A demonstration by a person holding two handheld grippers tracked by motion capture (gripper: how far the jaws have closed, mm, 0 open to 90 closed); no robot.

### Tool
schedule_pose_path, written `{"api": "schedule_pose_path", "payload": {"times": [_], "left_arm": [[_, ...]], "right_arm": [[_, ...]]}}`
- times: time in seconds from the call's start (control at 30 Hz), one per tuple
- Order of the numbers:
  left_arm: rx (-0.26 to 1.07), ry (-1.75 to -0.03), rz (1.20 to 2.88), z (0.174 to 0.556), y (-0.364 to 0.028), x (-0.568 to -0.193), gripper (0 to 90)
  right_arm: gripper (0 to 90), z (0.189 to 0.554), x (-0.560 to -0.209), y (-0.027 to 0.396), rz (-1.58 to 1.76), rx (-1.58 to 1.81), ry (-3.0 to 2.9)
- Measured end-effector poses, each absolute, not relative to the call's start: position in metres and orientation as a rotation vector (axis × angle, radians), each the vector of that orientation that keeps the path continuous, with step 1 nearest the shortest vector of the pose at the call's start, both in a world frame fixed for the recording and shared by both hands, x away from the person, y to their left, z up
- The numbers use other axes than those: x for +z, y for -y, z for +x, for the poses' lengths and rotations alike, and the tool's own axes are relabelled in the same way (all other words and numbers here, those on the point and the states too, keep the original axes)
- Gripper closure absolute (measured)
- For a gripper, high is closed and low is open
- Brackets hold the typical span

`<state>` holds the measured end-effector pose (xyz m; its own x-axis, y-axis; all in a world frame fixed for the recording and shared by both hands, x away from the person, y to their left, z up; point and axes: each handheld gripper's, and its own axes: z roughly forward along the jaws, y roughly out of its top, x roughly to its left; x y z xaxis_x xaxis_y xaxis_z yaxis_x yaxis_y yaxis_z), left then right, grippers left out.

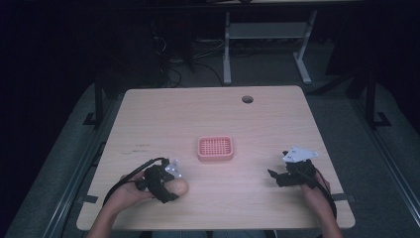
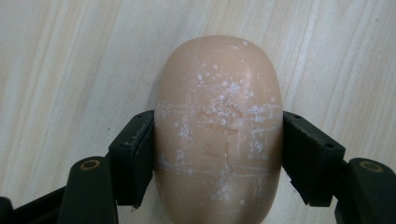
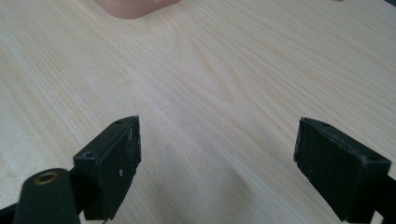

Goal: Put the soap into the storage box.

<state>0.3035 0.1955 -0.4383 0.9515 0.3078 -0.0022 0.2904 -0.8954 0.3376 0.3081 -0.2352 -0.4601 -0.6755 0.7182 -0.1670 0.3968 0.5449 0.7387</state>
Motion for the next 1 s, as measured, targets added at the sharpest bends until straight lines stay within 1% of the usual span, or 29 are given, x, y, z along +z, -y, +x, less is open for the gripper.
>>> {"api": "schedule_pose_path", "payload": {"times": [0.27,0.5,1.0], "left_arm": [[0.081,-0.446,2.746,0.308,-0.192,-0.431,32.2],[0.055,-0.459,2.737,0.317,-0.188,-0.43,32.2],[0.039,-0.461,2.751,0.334,-0.176,-0.424,32.2]], "right_arm": [[14.2,0.309,-0.46,0.235,0.916,0.96,-2.332],[14.2,0.308,-0.46,0.237,0.928,0.99,-2.327],[14.2,0.309,-0.461,0.238,0.938,1.003,-2.332]]}}
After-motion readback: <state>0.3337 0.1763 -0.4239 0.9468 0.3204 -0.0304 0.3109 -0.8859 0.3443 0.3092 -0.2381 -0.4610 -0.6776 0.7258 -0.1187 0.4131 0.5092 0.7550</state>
